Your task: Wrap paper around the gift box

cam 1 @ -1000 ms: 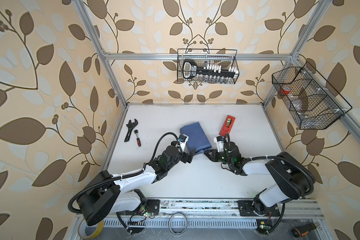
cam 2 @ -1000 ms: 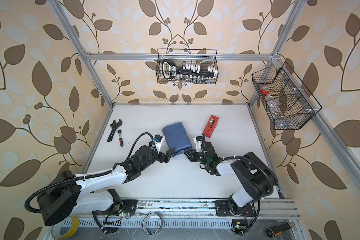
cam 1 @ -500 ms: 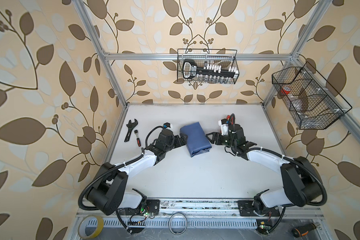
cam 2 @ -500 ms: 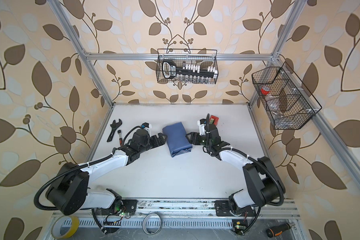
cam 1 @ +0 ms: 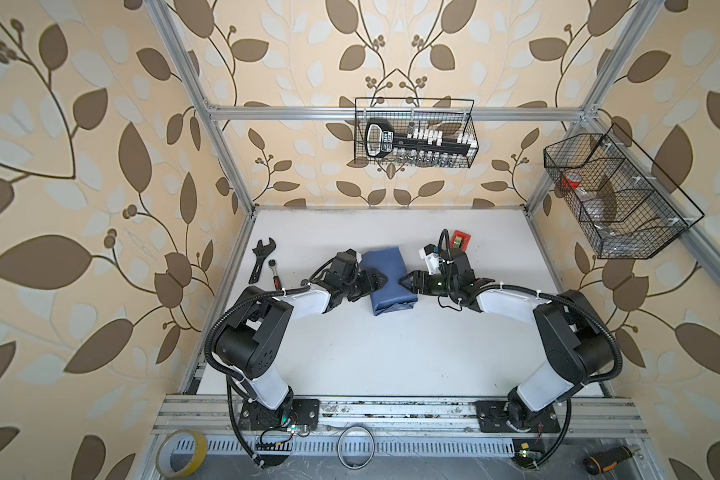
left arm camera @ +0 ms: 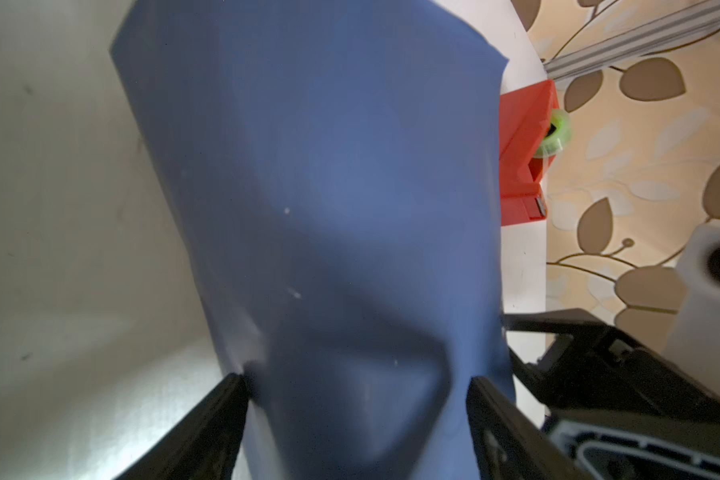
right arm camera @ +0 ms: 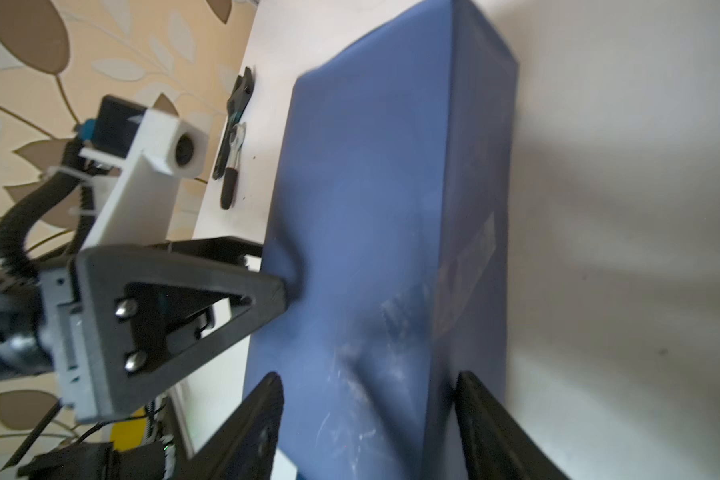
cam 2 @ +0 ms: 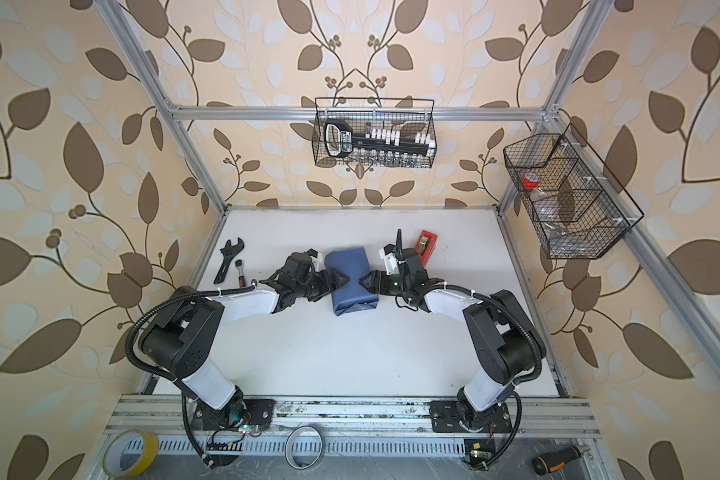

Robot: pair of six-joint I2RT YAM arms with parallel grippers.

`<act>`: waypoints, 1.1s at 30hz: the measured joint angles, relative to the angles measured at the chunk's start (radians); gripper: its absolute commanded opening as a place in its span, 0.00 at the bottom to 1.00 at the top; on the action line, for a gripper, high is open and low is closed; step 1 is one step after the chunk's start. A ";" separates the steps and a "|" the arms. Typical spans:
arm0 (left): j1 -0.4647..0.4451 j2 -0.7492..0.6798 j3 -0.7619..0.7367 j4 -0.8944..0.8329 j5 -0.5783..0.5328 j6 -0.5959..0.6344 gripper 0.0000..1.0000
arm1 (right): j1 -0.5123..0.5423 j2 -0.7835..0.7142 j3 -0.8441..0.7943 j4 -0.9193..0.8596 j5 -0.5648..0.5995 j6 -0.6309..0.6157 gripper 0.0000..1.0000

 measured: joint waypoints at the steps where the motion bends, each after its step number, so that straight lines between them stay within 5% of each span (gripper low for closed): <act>1: 0.000 -0.015 -0.029 0.015 0.014 -0.008 0.85 | 0.014 -0.029 -0.041 0.014 -0.005 0.013 0.65; 7: -0.001 -0.171 -0.209 0.009 0.031 -0.042 0.99 | 0.048 -0.158 -0.225 0.045 0.014 0.065 0.77; 12: 0.020 -0.248 -0.173 -0.062 0.007 -0.024 0.99 | -0.025 -0.146 -0.195 0.036 0.056 0.067 0.83; 20: 0.072 -0.030 0.080 -0.105 0.025 0.018 0.97 | -0.028 0.013 -0.024 0.059 0.052 0.090 0.84; 33: 0.073 0.124 0.180 -0.113 0.128 0.018 0.92 | -0.028 0.151 0.056 0.125 -0.011 0.154 0.78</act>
